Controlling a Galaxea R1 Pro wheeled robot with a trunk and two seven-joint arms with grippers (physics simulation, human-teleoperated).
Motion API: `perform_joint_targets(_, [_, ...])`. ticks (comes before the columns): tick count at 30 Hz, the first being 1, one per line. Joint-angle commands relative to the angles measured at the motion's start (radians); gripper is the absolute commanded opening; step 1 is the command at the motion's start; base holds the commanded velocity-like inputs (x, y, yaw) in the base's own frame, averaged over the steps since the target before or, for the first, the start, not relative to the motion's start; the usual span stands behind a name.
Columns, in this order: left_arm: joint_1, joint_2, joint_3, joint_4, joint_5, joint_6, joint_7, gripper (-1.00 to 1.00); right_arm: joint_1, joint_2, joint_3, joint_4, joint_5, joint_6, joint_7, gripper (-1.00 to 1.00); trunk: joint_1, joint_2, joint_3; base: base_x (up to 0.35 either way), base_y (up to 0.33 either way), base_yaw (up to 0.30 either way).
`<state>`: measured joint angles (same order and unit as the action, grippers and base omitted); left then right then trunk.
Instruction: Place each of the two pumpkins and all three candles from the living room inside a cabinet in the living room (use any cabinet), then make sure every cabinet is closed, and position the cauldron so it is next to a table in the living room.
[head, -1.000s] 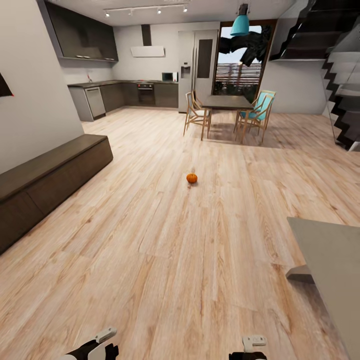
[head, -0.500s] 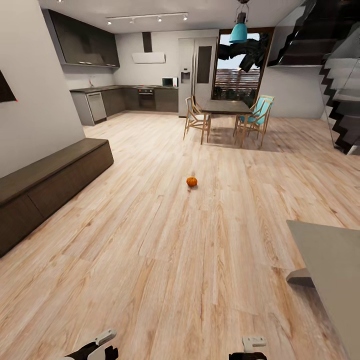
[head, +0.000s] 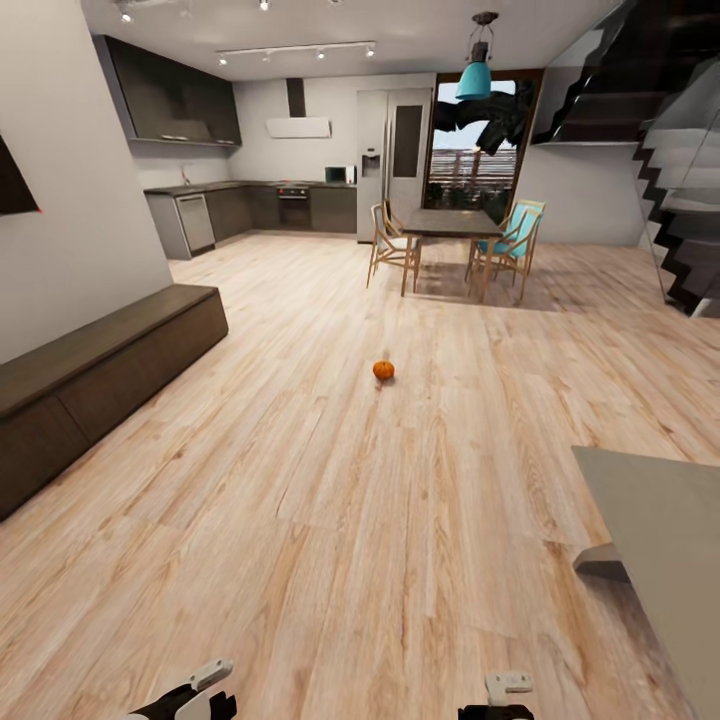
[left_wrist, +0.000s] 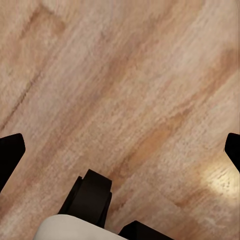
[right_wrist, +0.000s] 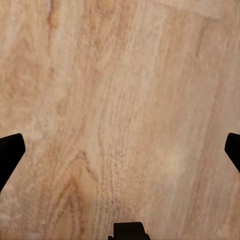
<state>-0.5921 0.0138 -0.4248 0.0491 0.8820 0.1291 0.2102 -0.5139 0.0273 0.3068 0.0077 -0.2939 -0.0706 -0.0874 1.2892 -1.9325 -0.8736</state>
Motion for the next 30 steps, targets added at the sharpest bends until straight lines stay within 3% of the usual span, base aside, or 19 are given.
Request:
perform_joint_targets(1, [0.0,0.0,0.0,0.0,0.0,0.0,0.0,1.0,0.0,0.0,0.0,0.0,0.0,0.0,0.0,1.0,0.0,0.0,0.002,0.0,0.0,0.0])
perform_joint_targets(20, [0.0,0.0,0.0,0.0,0.0,0.001,-0.002,1.0,0.0,-0.003,0.0,0.0,0.001,0.0,0.0,1.0,0.0,0.0,0.007,0.007,0.0,0.0])
perform_joint_targets(30, [0.006,0.0,0.0,0.0,-0.004,0.001,-0.048,1.0,0.0,-0.003,0.0,-0.001,-0.002,-0.001,0.0,1.0,0.0,0.0,0.007,0.268,0.0,0.0])
